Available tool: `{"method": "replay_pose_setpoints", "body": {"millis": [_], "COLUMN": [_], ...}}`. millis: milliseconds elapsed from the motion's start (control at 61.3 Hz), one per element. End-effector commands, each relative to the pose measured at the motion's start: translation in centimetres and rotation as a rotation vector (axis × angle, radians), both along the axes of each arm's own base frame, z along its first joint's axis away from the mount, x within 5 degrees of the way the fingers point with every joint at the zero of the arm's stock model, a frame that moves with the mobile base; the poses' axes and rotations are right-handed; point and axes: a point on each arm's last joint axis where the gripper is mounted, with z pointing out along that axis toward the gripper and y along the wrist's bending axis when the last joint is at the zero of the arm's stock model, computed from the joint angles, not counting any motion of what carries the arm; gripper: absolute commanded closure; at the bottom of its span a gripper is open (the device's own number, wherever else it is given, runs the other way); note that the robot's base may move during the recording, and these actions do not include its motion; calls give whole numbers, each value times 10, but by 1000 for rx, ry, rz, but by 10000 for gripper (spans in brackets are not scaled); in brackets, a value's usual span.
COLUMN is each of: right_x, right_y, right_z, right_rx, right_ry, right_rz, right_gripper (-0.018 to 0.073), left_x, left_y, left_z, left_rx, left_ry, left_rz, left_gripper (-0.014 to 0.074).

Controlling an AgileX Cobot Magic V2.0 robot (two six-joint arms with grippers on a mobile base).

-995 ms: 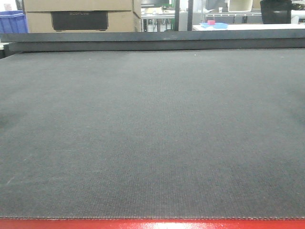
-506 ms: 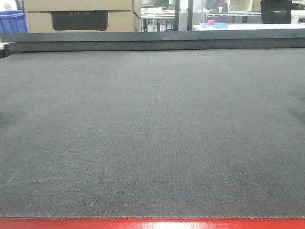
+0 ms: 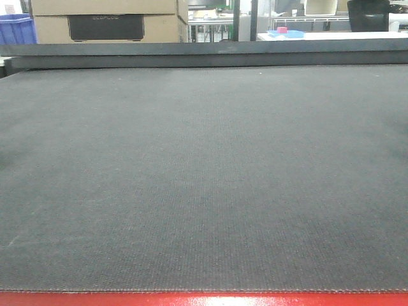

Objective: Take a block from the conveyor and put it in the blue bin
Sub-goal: 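Close left gripper on green block and right gripper on blue block, then lift both held blocks up off the conveyor belt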

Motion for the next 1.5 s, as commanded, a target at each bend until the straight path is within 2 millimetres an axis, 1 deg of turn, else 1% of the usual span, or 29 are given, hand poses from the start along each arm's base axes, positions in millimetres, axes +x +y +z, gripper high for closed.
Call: {"method": "replay_pose_setpoints", "body": {"millis": [0,49,114,196,212,359,424,473,620,766,881,930,995,1027,1093,1158,1223,1337,1403,1435,1451,1484], "right_x": [-8,-13,-17,-20,-20,-21,-21,-20,-20,-20,-20,-19,-18,-18,-18,-18,-18,-19,-21,-22,-23,-25], "right_y": [5,7,8,9,9,9,9,9,9,9,10,10,9,9,9,10,11,11,11,12,12,12], "right_z": [20,29,34,37,37,36,36,36,36,36,36,37,37,37,37,37,38,45,51,52,54,56], "right_rx": [5,7,7,8,9,10,10,11,16,16,21,20,20,19,19,27,32,28,18,12,8,-1], "right_ry": [-52,-78,-92,-88,-85,-78,-78,-80,-88,-88,-91,-95,-105,-109,-109,-110,-118,-164,-200,-217,-233,-264], "right_rz": [6,7,7,8,8,8,8,8,6,6,5,5,4,4,4,2,1,-2,0,5,5,4], "right_gripper": [721,721,721,721,721,721,721,721,721,721,721,721,721,721,721,721,721,721,721,721,721,721], "left_x": [13,20,26,32,33,43,45,47,53,57,57,57,57,57,57,56,54,49,42,39,36,33], "left_y": [2,2,2,2,2,6,7,8,14,23,27,27,23,20,15,9,5,-4,-8,-10,-11,-13], "left_z": [-6,-13,-22,-33,-35,-49,-55,-64,-95,-108,-109,-109,-110,-110,-109,-105,-98,-75,-55,-49,-40,-33], "left_rx": [41,52,55,58,62,95,89,88,84,72,66,62,52,46,42,45,48,61,70,70,69,62], "left_ry": [17,38,60,83,84,81,97,121,195,212,219,219,222,223,221,210,190,121,67,44,10,-38], "left_rz": [-14,-46,-59,-67,-68,-62,-58,-57,-43,4,15,15,8,-11,-35,-53,-66,-118,-150,-159,-161,-162], "left_gripper": [707,704,653,540,498,250,200,188,190,251,349,411,477,541,616,706,707,707,707,707,707,707]}}
